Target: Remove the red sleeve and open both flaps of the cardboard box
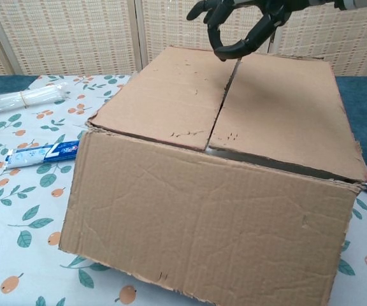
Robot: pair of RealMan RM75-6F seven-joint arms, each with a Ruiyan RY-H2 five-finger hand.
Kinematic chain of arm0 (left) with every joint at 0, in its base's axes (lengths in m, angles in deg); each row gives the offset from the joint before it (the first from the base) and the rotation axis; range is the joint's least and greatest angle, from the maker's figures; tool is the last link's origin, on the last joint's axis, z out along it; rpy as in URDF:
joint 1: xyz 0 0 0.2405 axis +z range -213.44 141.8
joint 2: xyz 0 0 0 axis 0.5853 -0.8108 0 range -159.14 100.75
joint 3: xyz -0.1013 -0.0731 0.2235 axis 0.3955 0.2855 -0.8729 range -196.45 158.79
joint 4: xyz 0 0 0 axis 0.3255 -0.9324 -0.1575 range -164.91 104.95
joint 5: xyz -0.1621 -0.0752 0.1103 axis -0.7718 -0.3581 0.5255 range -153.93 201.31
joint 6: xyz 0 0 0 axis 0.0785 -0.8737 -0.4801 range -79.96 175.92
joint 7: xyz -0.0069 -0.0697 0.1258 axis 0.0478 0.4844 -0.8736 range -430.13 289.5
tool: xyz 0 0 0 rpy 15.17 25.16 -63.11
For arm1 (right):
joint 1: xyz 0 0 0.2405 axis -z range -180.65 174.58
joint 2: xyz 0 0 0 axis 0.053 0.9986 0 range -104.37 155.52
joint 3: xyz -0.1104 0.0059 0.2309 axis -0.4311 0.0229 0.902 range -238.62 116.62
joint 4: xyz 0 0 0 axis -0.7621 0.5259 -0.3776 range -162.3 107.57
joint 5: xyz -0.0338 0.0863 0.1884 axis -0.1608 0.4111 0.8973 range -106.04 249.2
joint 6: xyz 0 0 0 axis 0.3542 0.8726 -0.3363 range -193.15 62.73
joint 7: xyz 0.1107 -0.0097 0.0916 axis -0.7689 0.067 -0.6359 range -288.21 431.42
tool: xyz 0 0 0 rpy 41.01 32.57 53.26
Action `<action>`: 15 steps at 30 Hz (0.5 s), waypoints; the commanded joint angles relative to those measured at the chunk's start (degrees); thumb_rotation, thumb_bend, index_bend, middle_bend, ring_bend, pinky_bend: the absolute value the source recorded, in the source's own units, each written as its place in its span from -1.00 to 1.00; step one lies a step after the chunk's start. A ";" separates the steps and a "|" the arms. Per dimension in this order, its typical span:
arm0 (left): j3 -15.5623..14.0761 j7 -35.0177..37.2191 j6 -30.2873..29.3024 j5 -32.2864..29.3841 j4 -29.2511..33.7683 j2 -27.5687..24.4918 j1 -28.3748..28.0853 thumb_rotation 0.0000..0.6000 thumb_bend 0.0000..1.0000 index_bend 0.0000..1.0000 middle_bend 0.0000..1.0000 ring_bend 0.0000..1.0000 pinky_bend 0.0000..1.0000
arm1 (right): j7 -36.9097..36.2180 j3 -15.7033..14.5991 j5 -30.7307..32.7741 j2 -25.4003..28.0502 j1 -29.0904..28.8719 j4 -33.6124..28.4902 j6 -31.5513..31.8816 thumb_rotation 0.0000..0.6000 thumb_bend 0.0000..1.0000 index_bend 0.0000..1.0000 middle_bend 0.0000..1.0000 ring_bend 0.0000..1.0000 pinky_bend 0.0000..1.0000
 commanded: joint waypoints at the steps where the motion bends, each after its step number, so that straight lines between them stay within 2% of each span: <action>1: -0.01 0.18 -0.02 0.09 -0.05 -0.04 0.02 1.00 -0.49 -1.00 -1.00 -1.00 -1.00 | 2.53 -0.34 1.11 -0.97 -1.10 0.56 -1.22 0.14 0.01 0.06 -0.94 -0.92 -1.00; 15: 0.00 1.49 0.12 0.27 -0.29 -0.30 0.13 1.00 -0.49 -1.00 -1.00 -1.00 -1.00 | 12.74 -1.83 6.72 -5.66 -5.73 4.18 -4.74 0.10 0.03 0.13 -0.94 -0.95 -1.00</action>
